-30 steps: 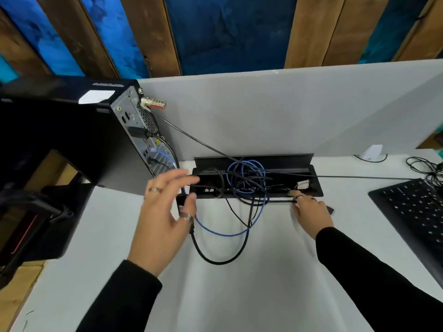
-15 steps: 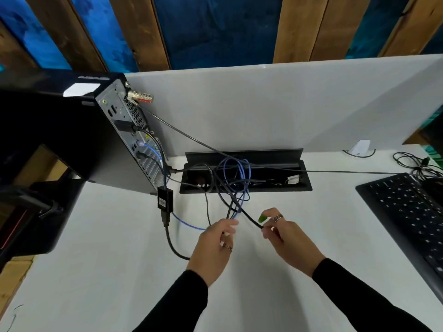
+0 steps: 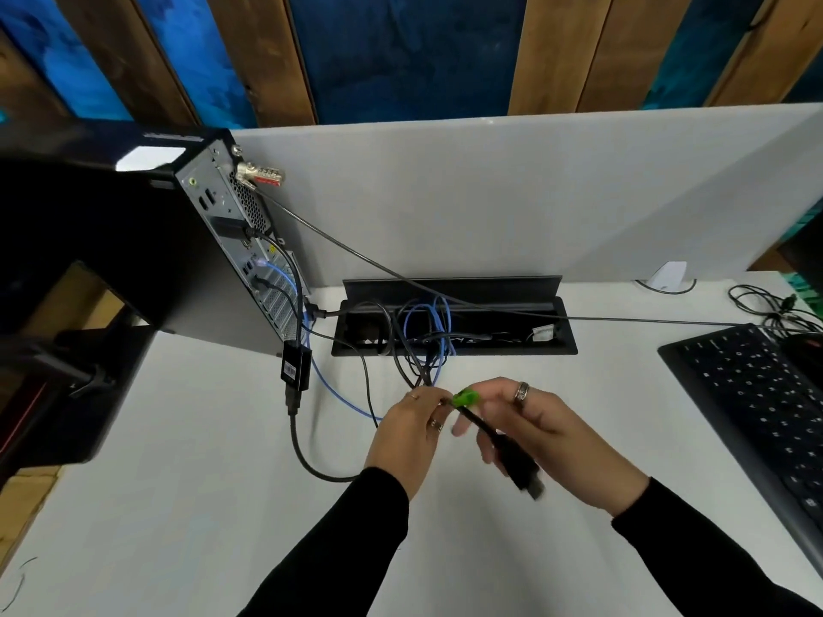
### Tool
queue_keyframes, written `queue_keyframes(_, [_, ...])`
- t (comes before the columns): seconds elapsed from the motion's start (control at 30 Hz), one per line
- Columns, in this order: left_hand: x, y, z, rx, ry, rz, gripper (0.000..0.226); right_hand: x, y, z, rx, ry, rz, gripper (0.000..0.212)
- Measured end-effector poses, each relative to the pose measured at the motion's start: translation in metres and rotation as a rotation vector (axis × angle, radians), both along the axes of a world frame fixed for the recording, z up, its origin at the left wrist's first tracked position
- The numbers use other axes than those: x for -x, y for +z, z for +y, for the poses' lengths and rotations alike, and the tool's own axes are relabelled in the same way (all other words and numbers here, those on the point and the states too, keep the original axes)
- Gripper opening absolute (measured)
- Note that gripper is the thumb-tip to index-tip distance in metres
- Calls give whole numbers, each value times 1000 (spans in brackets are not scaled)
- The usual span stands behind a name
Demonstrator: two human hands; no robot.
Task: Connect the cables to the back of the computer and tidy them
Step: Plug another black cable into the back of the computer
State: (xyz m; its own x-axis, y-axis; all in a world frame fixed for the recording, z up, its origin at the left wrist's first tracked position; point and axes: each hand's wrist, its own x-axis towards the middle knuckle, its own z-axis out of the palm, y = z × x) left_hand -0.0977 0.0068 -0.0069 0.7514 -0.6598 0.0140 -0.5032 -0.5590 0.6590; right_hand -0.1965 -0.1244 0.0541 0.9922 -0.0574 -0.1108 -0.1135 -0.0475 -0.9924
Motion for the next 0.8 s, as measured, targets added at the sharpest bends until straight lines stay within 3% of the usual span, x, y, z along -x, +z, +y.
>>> queue_keyframes(0.17, [3,8,9,78,61,32,20,-11,4,10,261,-26,-169,33])
queue_keyframes(0.33, [19,16,21,137,72,97,21,-26,16,32,226,-250,-344,20])
queue_keyframes(0.57, [28,11,43,168,82,209,19,-39,26,59,158,-248,-335,11])
queue_keyframes(0.8, [28,12,56,200,65,244,21,-45,25,72,331,-288,-321,8])
